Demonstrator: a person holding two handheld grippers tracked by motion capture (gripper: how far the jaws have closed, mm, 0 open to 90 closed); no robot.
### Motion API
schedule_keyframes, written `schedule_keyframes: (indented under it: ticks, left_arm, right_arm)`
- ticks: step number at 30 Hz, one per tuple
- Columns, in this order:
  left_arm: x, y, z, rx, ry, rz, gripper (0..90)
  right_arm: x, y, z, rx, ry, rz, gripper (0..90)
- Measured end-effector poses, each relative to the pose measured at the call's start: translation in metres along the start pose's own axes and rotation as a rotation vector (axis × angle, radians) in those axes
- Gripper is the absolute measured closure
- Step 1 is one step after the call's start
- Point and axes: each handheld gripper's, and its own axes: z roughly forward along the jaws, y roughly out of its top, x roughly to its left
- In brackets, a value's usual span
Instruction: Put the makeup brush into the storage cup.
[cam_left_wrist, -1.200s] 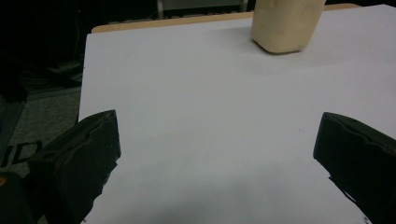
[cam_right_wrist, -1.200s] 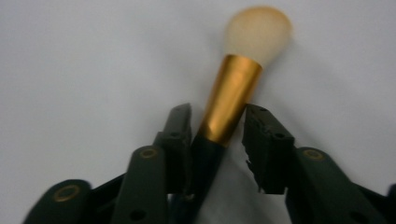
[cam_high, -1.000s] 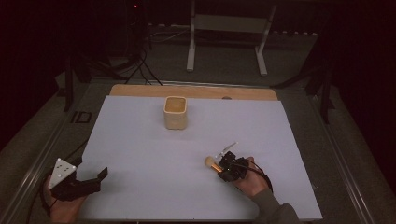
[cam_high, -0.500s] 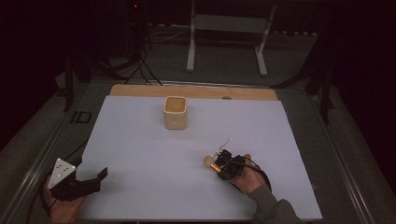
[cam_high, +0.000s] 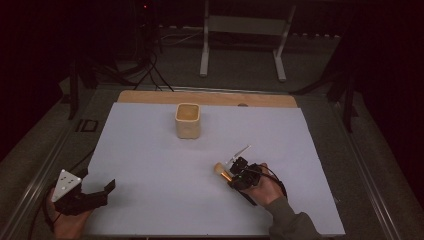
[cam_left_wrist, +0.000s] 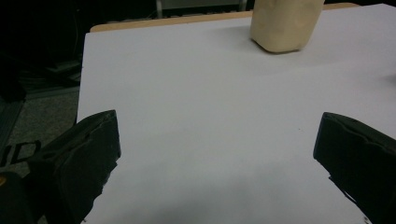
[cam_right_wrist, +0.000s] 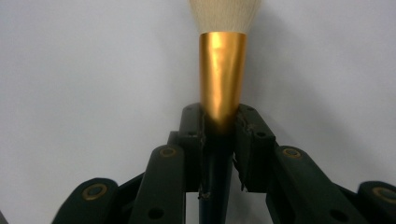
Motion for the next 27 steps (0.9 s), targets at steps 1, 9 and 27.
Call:
schedule_keyframes:
  ticks: [1,9,27]
  left_arm:
    - [0.000,0.000,0.000,0.001,0.000,0.000,1.8]
    - [0.000,0.000,0.000,0.001,0.000,0.001,1.8]
    - [0.000,0.000,0.000,0.003,-0.002,0.002,1.8]
  right_arm:
    - [0.000,0.001,-0.001,-0.010,0.004,0.001,74.1]
    - [-0.001,0.004,-0.005,-0.050,-0.002,0.008,74.1]
    - [0.002,0.017,-0.013,-0.129,0.022,0.022,74.1]
